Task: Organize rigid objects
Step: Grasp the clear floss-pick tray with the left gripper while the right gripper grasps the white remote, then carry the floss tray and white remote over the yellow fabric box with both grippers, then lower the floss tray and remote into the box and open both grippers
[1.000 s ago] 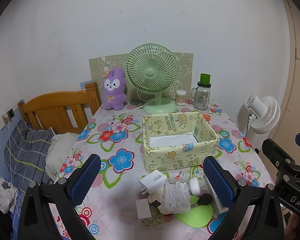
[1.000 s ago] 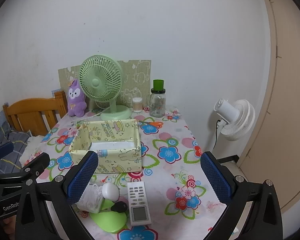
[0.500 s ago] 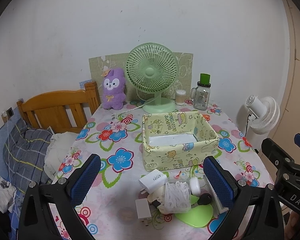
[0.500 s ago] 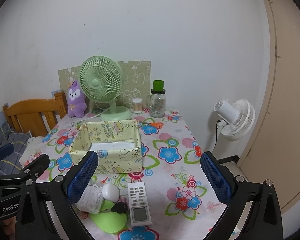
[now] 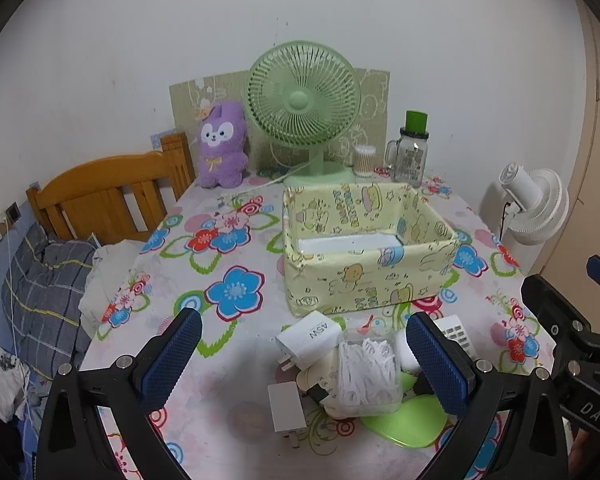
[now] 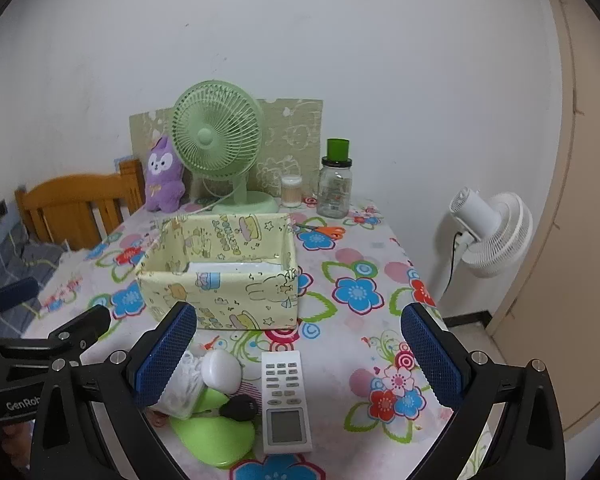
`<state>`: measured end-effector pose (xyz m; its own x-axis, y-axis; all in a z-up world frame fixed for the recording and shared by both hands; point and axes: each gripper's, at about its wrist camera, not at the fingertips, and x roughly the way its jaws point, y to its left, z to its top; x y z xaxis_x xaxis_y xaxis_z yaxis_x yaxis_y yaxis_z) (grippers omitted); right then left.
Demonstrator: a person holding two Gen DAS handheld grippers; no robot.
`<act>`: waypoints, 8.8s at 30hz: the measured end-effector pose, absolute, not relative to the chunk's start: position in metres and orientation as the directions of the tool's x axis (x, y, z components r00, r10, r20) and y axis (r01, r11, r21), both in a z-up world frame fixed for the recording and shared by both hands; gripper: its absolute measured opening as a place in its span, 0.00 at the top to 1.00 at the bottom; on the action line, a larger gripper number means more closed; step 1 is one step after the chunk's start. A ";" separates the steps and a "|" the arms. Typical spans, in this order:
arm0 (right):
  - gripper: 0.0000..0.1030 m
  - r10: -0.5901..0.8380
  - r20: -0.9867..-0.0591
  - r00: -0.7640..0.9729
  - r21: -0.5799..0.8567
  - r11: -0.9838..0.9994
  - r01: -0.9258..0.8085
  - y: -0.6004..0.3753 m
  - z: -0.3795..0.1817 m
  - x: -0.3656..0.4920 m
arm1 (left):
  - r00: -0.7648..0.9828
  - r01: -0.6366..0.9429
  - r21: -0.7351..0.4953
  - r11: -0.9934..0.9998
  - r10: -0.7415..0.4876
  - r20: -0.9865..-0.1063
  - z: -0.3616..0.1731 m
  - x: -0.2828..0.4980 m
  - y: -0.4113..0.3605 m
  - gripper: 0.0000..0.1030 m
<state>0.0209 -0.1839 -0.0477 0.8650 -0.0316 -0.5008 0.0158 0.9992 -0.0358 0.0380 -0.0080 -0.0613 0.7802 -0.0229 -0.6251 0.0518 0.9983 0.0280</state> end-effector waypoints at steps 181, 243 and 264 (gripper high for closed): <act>0.53 0.061 -0.600 0.798 0.048 0.998 -0.040 -0.164 -0.021 0.075 | 0.778 0.146 0.033 0.989 -0.094 -0.622 -0.035 0.067 -0.038 0.14; 0.54 0.073 -0.753 0.654 0.055 0.997 -0.048 -0.157 -0.108 0.259 | 0.661 0.158 0.061 0.985 -0.060 -0.748 -0.114 0.226 -0.057 0.05; 0.19 -0.005 -0.705 0.709 -0.040 0.999 -0.033 -0.148 -0.075 0.226 | 0.662 0.183 0.006 0.983 -0.119 -0.740 -0.091 0.200 -0.050 0.03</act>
